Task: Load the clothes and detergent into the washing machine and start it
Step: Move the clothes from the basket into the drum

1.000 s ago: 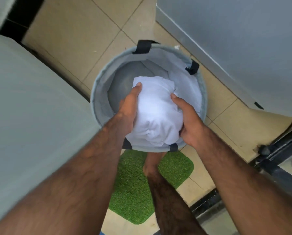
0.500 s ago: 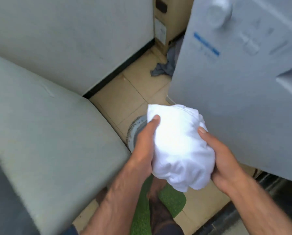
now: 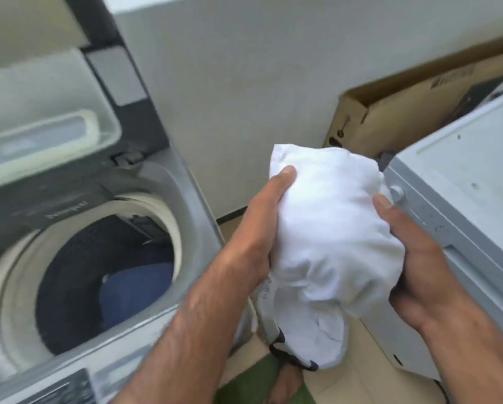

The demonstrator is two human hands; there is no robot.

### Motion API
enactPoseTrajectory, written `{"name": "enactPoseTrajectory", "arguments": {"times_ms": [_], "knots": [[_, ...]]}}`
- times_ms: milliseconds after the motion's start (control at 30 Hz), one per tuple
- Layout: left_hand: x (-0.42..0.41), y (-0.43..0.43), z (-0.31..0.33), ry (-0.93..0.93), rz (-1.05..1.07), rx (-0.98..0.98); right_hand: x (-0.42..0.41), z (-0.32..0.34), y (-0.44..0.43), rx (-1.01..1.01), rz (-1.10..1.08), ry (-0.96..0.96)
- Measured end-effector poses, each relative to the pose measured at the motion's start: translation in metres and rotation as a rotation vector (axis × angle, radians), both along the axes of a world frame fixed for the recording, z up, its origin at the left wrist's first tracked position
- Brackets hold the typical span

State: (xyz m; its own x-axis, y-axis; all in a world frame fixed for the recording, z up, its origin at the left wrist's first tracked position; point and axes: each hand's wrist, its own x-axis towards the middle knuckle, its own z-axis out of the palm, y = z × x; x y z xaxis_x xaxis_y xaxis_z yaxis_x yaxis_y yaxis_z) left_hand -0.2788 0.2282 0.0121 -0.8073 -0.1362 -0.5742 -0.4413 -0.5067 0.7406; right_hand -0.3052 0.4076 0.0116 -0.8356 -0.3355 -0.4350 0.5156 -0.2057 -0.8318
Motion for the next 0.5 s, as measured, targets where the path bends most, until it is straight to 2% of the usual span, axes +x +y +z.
{"name": "enactPoseTrajectory", "arguments": {"times_ms": [267, 500], "knots": [[0.085, -0.128, 0.076, 0.031, 0.157, -0.044, 0.046, 0.045, -0.133, -0.004, 0.210, 0.079], [0.150, -0.221, 0.068, 0.004, 0.355, 0.002, 0.084, 0.042, -0.242, 0.045, 0.392, 0.050]]}}
